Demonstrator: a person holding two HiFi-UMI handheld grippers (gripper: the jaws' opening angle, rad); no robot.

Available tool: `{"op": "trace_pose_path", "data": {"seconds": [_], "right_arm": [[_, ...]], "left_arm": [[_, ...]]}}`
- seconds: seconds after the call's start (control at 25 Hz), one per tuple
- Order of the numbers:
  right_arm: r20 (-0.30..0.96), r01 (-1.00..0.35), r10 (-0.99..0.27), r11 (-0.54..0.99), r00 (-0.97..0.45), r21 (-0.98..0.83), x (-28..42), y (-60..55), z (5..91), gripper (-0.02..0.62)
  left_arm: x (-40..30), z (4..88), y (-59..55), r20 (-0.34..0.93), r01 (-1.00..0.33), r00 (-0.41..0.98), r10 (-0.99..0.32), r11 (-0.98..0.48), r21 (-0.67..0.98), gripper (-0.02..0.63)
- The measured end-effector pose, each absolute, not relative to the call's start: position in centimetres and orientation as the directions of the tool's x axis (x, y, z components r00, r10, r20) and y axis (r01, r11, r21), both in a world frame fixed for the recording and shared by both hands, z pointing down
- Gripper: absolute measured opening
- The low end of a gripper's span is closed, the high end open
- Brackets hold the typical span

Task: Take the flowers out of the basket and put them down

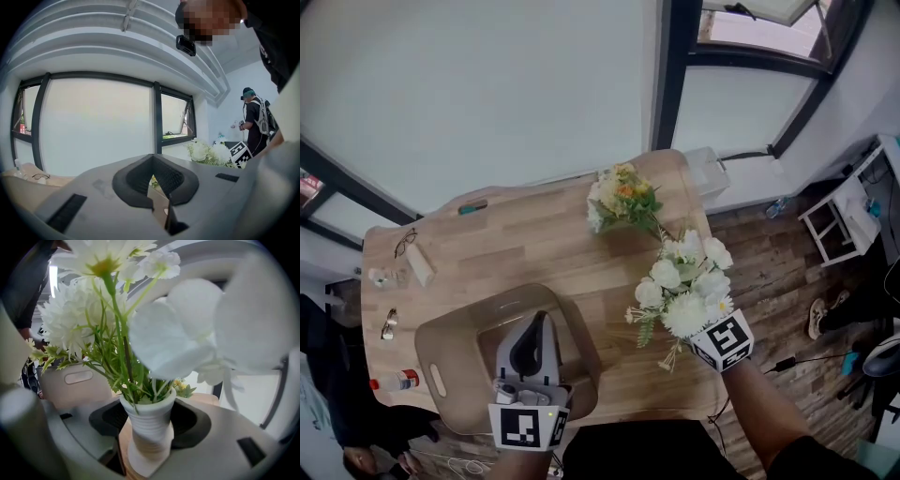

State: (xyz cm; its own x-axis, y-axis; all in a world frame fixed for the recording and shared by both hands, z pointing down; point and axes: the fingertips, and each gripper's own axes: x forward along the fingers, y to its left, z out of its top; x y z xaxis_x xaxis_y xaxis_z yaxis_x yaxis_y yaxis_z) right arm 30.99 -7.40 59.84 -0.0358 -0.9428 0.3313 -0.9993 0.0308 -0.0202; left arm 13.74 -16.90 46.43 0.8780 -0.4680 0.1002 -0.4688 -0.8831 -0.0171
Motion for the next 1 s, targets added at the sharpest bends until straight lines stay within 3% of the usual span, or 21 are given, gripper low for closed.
{"op": "trace_pose_path", "data": {"seconds": [0.72, 1.0], "right_arm": [[0.364, -0.999, -0.93, 0.047, -0.053, -0.024, 31.1, -7.0, 60.5, 0.279], [0.409, -0.999, -0.911, 0.045, -0.05, -0.021, 31.4, -5.9, 60.8, 0.322]], "left_arm": [[14.9, 46.1, -16.0, 0.115, -0.452, 0.885, -0.451, -0.892, -0.015, 0.002], [15.7, 44.7, -15.3, 0.089, -0.429, 0.899, -0.429, -0.903, -0.017, 0.002]]}}
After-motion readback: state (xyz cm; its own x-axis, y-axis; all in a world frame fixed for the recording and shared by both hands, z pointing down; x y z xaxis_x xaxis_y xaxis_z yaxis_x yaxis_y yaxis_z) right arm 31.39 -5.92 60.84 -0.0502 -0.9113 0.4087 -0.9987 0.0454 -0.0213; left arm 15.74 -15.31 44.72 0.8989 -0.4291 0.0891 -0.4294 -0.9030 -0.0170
